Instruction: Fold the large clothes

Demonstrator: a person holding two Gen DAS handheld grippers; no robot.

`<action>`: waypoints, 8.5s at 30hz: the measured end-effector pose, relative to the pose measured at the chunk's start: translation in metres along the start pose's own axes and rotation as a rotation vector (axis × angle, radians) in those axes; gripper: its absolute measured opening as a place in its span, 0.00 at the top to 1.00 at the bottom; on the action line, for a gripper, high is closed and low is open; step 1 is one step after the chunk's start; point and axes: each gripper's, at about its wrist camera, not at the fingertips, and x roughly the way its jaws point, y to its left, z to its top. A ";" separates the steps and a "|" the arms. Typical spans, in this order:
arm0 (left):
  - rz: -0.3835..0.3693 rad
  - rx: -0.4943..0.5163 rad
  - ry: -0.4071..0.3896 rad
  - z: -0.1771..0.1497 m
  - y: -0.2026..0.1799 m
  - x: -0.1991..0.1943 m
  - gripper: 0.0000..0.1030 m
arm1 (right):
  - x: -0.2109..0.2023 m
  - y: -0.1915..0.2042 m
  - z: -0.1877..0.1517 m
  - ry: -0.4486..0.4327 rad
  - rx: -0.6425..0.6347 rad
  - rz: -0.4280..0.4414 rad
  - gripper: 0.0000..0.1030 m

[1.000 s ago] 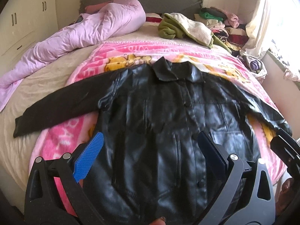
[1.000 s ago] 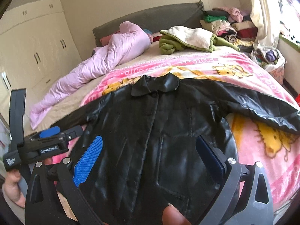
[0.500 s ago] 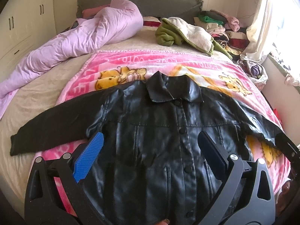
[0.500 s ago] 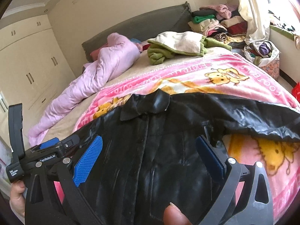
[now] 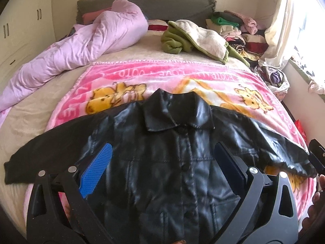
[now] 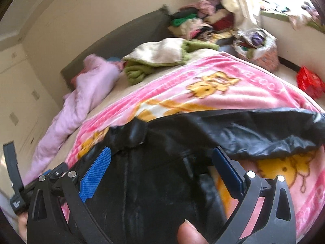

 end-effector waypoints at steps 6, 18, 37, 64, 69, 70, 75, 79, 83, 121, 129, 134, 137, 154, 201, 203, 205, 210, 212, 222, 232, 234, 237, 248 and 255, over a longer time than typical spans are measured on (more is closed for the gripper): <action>0.006 -0.031 0.032 0.012 -0.013 0.034 0.08 | 0.009 -0.060 0.009 -0.015 0.157 -0.075 0.04; -0.093 -0.036 0.072 0.004 -0.050 0.087 0.08 | 0.018 -0.190 -0.001 -0.043 0.477 -0.297 0.04; -0.095 0.016 0.154 -0.016 -0.057 0.134 0.08 | 0.013 -0.296 -0.028 -0.151 0.825 -0.444 0.04; -0.185 -0.115 0.109 0.014 -0.001 0.076 0.08 | -0.013 -0.133 0.105 -0.395 0.172 0.049 0.92; -0.198 -0.185 0.103 0.016 0.027 0.063 0.08 | 0.002 -0.028 0.107 -0.350 -0.098 0.159 0.92; -0.203 -0.202 0.107 0.015 0.033 0.062 0.08 | 0.004 -0.014 0.104 -0.344 -0.129 0.170 0.92; -0.223 -0.282 0.081 0.011 0.072 0.047 0.08 | 0.018 0.064 0.083 -0.302 -0.275 0.284 0.92; -0.232 -0.341 0.038 0.009 0.105 0.033 0.09 | 0.026 0.107 0.056 -0.263 -0.342 0.376 0.92; -0.290 -0.444 -0.008 0.003 0.140 0.023 0.09 | 0.039 0.140 0.026 -0.193 -0.406 0.437 0.92; -0.322 -0.467 0.217 -0.071 0.159 0.088 0.09 | 0.093 0.099 -0.065 0.145 -0.467 0.299 0.05; -0.265 -0.368 0.172 -0.068 0.124 0.088 0.89 | 0.090 0.020 -0.018 0.068 -0.240 0.166 0.05; -0.304 -0.206 -0.040 -0.045 0.091 0.027 0.98 | 0.088 -0.015 0.007 0.041 -0.154 0.107 0.26; -0.349 -0.141 -0.152 -0.035 0.076 -0.011 0.98 | 0.092 -0.023 0.022 0.031 -0.134 0.083 0.39; -0.236 -0.201 -0.074 -0.035 0.115 0.038 0.98 | 0.196 0.031 0.009 0.207 -0.274 0.029 0.80; -0.062 0.028 0.199 -0.085 0.058 0.089 0.56 | 0.104 0.056 -0.062 0.235 -0.468 0.150 0.45; -0.036 0.057 0.212 -0.091 0.055 0.094 0.55 | 0.111 0.049 -0.063 0.261 -0.452 0.133 0.45; -0.040 0.047 0.222 -0.094 0.058 0.097 0.55 | 0.119 0.041 -0.063 0.273 -0.443 0.101 0.45; -0.087 0.009 0.224 -0.092 0.065 0.094 0.55 | 0.149 0.010 -0.069 0.373 -0.371 0.038 0.44; -0.107 -0.010 0.223 -0.092 0.068 0.094 0.55 | 0.154 0.007 -0.069 0.376 -0.350 0.044 0.44; -0.159 -0.057 0.155 -0.083 0.069 0.069 0.39 | 0.131 0.019 -0.068 0.328 -0.357 0.056 0.30; -0.142 -0.070 0.108 -0.075 0.070 0.053 0.09 | 0.118 0.035 -0.074 0.316 -0.366 0.088 0.07; -0.137 -0.073 0.096 -0.074 0.072 0.050 0.09 | 0.116 0.037 -0.074 0.311 -0.365 0.092 0.07; -0.097 -0.050 0.077 -0.072 0.072 0.045 0.09 | 0.113 0.040 -0.074 0.305 -0.370 0.095 0.06; -0.037 -0.087 0.042 -0.071 0.089 0.032 0.09 | 0.098 0.070 -0.076 0.278 -0.404 0.143 0.06; -0.001 -0.185 0.028 -0.074 0.123 0.026 0.09 | 0.091 0.103 -0.078 0.258 -0.432 0.187 0.06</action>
